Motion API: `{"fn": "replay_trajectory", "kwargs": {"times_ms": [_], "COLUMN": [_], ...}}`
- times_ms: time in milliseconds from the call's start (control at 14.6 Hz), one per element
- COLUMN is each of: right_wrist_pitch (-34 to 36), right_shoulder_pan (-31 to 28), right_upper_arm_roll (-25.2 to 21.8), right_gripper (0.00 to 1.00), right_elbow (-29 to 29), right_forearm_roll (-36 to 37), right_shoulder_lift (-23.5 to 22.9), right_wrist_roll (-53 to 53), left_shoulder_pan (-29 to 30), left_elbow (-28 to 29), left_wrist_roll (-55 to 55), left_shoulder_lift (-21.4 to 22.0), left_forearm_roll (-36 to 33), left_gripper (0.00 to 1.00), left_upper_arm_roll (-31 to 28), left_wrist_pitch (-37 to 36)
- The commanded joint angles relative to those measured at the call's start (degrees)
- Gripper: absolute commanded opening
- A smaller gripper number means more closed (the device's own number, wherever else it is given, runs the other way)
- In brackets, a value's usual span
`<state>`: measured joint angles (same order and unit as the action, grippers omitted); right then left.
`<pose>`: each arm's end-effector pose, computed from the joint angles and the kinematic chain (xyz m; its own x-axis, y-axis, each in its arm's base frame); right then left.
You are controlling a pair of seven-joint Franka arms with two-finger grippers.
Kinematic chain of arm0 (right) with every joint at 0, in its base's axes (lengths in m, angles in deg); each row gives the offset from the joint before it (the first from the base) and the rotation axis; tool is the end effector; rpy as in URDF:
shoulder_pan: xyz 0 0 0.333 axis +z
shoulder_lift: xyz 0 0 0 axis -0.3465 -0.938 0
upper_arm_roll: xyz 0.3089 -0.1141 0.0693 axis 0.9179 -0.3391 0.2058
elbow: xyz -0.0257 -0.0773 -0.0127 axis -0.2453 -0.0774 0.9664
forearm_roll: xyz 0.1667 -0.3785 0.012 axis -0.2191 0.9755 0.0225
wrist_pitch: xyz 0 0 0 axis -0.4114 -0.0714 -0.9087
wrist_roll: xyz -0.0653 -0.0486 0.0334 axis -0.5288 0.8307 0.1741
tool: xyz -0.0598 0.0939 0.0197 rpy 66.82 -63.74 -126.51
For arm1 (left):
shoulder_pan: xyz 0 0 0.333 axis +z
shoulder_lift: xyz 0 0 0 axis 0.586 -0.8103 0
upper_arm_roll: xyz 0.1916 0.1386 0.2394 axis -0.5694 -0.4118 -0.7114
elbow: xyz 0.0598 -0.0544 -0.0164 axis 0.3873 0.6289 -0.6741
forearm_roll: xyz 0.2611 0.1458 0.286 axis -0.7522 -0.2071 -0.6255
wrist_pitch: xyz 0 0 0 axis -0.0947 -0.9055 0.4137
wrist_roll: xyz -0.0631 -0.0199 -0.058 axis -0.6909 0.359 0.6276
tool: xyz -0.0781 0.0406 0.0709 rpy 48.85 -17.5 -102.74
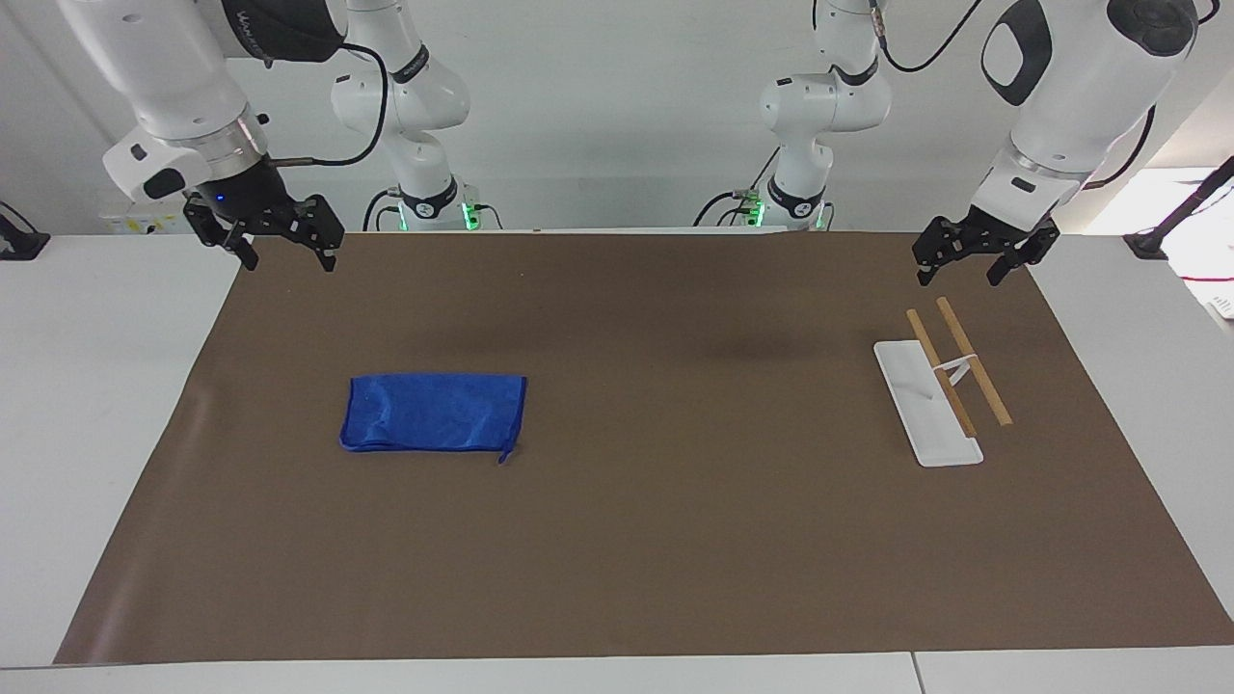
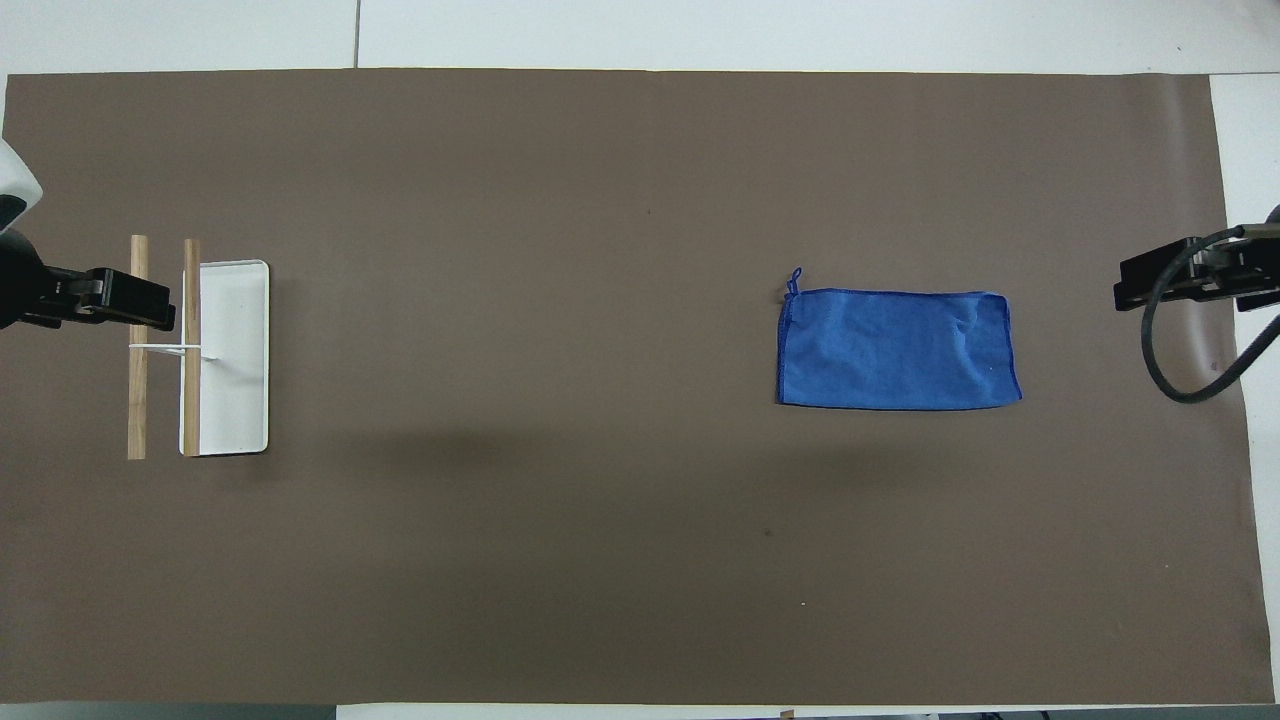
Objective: Right arm passes towel to left arm to hang
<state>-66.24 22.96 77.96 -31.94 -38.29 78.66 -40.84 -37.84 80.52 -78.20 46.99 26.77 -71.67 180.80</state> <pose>0.5685 -0.0055 0.6400 0.9986 -0.0424 -0.0304 -0.0417 -0.9989 0.0216 0.5646 -0.0367 0.6070 0.9937 -0.1108 -0.0163 -0.1111 -0.9937 -0.0175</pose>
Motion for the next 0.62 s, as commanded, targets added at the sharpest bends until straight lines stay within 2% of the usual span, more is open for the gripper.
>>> {"fn": "replay_trajectory", "kwargs": {"times_ms": [0,411,548], "right_wrist_pitch": [-0.18,-0.18,-1.92], "right_shoulder_pan": [0.04,0.04,0.13], "right_upper_arm_roll": [0.07,0.34,0.34], "right_gripper": [1.00,1.00,1.00], "right_elbow": [-1.55,-1.98,-5.04], "right_forearm_roll": [0.37,0.29,0.02], "right_shoulder_lift": [1.48,1.66,3.06], "right_wrist_roll": [-0.52,0.18,0.19], "left_shoulder_pan": [-0.15,-0.15,-0.15], "left_elbow": [1.65,1.56,1.56], "left_wrist_roll": [0.31,0.31,0.31], "left_shoulder_lift": [1.52,1.52,1.52], "left_forearm_roll": [-1.13,-1.13,-1.13], "left_gripper": [1.00,1.00,1.00], "left_upper_arm_roll": [-0.15,-0.15,-0.15], "left_wrist_pitch": [0.48,0.39,0.48]}}
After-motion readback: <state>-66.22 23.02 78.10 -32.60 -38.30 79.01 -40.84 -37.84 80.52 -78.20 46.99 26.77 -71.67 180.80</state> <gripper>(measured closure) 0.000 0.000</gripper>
